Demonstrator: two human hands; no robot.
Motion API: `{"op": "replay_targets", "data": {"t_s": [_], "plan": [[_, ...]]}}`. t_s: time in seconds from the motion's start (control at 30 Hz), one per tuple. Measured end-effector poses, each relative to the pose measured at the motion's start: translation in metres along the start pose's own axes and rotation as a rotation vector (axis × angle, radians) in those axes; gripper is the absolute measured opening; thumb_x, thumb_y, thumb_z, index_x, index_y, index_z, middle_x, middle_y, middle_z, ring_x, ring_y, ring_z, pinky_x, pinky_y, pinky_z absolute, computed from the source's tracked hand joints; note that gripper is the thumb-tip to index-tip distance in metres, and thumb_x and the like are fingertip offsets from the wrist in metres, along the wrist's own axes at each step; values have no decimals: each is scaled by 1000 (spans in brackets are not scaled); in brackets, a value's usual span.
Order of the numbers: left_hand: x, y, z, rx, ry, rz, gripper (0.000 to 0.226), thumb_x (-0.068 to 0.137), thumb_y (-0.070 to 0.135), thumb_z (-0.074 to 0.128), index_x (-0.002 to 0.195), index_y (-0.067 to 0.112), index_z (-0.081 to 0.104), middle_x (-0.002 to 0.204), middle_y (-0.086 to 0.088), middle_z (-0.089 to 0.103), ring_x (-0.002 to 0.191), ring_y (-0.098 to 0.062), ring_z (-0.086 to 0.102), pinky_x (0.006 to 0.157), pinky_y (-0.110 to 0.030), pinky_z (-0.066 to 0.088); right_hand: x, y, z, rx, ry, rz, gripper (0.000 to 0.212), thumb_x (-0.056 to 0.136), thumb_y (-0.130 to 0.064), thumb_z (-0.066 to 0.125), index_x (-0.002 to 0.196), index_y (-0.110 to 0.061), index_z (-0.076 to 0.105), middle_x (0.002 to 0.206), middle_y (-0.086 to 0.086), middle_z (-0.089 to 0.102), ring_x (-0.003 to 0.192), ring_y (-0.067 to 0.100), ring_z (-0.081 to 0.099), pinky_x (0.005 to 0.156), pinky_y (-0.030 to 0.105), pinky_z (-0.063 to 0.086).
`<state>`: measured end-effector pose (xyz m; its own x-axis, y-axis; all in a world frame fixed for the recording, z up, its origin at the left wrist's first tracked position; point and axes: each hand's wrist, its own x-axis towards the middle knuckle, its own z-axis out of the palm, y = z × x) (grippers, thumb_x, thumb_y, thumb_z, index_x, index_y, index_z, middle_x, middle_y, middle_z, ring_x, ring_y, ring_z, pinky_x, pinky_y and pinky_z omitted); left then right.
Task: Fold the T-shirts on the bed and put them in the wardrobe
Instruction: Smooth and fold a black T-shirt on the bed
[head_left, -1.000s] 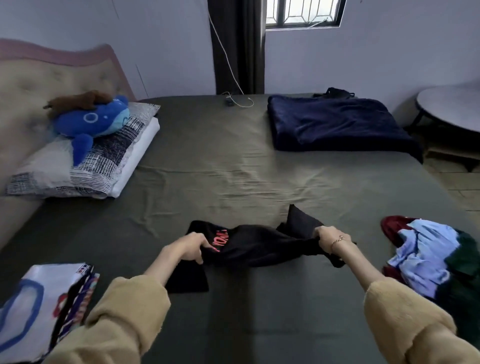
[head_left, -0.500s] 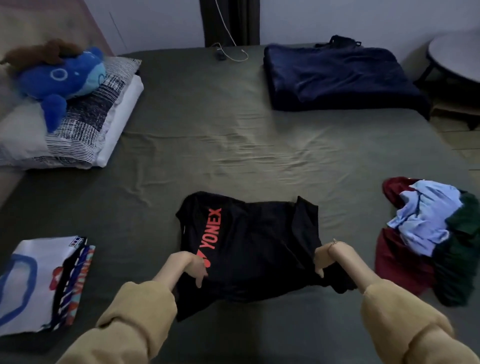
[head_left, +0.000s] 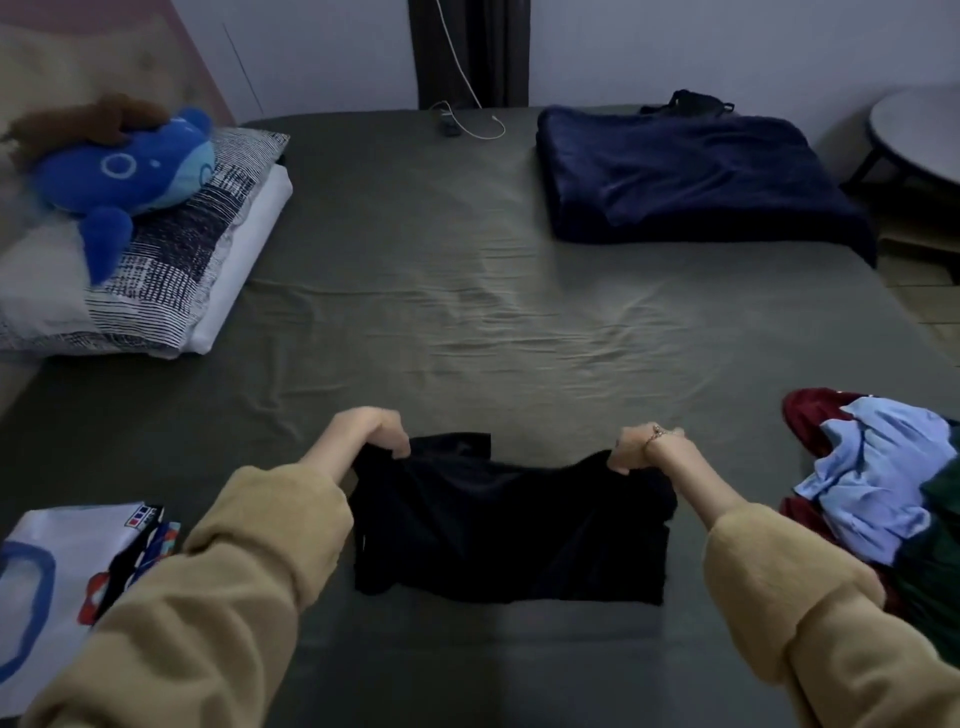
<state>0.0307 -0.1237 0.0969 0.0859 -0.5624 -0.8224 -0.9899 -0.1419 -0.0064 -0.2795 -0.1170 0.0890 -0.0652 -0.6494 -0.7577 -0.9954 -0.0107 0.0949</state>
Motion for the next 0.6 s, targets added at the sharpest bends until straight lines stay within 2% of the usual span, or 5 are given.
{"op": "replay_targets", "data": {"t_s": [0.1,0.23,0.37,0.47,0.6], "plan": [[15,11,-31,65,141,-25,39,87,23,55,123,8,56,134,-10,52,116,-29,54,93,-35,46,22,-1,-24,100,143,27,34,81,-23,54,114,-14,59,113,7,59,103,26,58,82,31,44],[44,24,-74,-213,725,-94,38,94,9,40,130,7,51,136,-12,49,124,-30,48,96,-40,41,64,5,-63,661,631,69,34,86,-9,53,119,-2,59,122,24,57,114,35,54,89,33,43],[83,29,-88,-529,1054,-52,48,98,12,42,144,9,28,149,-12,30,135,-29,30,106,-44,30,96,6,-67,912,528,-93,88,85,-10,66,150,-10,6,157,13,10,141,27,22,116,42,19],[113,32,-57,-537,875,-79,43,95,11,44,137,7,38,142,-14,38,131,-31,35,104,-43,32,115,4,-34,654,278,-27,75,85,-15,65,147,-10,22,149,13,32,133,28,37,108,40,32],[130,27,0,-291,112,-51,59,83,34,65,133,8,46,137,-11,49,122,-29,50,99,-39,44,125,-4,16,605,7,174,71,87,-15,63,142,-2,22,143,21,35,129,34,40,89,33,42]]}}
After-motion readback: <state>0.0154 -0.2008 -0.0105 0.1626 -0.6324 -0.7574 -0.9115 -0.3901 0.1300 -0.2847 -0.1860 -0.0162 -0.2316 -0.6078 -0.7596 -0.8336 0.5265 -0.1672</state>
